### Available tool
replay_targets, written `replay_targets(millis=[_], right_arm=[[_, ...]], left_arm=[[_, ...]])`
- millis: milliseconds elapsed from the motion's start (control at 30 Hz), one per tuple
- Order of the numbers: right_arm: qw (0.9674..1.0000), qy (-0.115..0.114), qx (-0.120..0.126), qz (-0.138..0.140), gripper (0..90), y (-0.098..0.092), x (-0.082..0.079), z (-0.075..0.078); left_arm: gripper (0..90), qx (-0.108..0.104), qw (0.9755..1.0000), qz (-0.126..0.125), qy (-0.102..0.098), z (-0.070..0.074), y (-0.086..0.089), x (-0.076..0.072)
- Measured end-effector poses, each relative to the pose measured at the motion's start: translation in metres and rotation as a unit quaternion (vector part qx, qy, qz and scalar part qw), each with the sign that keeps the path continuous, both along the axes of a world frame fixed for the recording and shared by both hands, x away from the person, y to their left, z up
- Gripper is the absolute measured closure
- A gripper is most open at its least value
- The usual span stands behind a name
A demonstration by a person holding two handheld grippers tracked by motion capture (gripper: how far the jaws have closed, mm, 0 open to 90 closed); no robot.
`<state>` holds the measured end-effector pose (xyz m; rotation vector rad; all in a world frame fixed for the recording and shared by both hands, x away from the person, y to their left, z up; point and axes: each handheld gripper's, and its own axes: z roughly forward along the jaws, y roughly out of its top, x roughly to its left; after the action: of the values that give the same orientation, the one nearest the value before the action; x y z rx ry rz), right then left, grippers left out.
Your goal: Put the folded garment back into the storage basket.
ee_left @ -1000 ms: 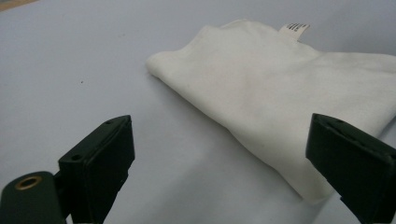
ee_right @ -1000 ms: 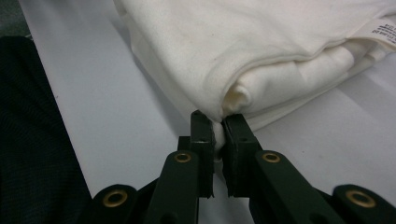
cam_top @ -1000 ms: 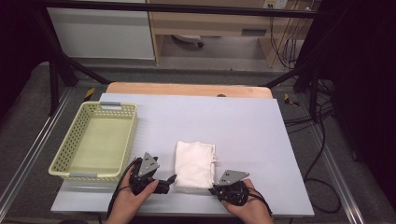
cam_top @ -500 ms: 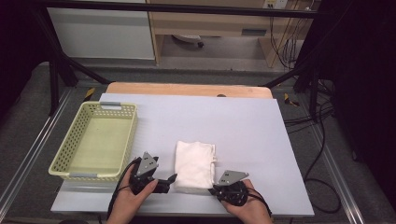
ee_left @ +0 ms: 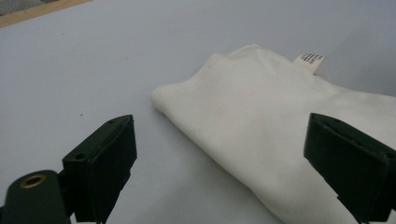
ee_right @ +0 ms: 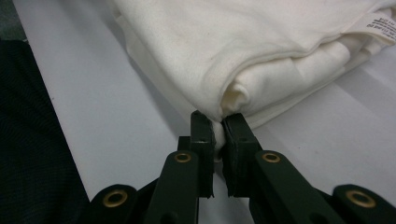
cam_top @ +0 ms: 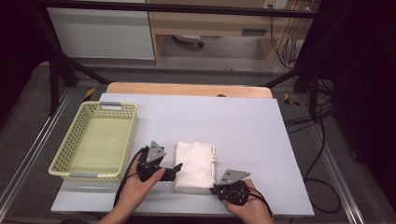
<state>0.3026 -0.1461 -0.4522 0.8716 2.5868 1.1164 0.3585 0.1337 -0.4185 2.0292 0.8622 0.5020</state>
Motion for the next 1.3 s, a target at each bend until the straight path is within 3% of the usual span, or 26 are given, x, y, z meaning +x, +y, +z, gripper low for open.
replay_targets(millis=[133, 267, 433, 633, 967, 1133, 1300], right_arm=[[1.0000, 0.002, 0.000, 0.003, 83.8, 0.000, 0.000, 0.000], [1.0000, 0.000, -0.005, 0.005, 83.6, 0.001, 0.000, 0.000], [0.9999, -0.003, -0.006, 0.007, 83.5, 0.001, 0.000, 0.000], [0.9999, -0.003, -0.010, 0.011, 83.2, 0.001, 0.000, 0.000], [0.9998, -0.006, -0.012, 0.016, 82.8, 0.002, 0.000, 0.000], [0.9998, -0.005, -0.012, 0.014, 82.8, 0.002, 0.001, 0.000], [0.9998, -0.005, -0.012, 0.015, 82.8, 0.002, 0.001, 0.000]], left_arm=[[9.6, 0.011, 0.9999, -0.009, -0.001, -0.002, -0.012, 0.005], [9.7, 0.013, 0.9998, -0.001, 0.015, -0.004, -0.016, 0.018], [11.1, 0.002, 0.9986, 0.028, 0.046, -0.011, -0.013, 0.038], [12.5, -0.006, 0.9972, 0.058, 0.047, -0.006, -0.009, 0.057], [13.1, 0.011, 0.9973, 0.045, 0.057, -0.010, -0.026, 0.070], [13.2, 0.019, 0.9976, 0.042, 0.052, -0.012, -0.031, 0.076], [13.7, 0.035, 0.9958, 0.048, 0.070, -0.017, -0.032, 0.082]])
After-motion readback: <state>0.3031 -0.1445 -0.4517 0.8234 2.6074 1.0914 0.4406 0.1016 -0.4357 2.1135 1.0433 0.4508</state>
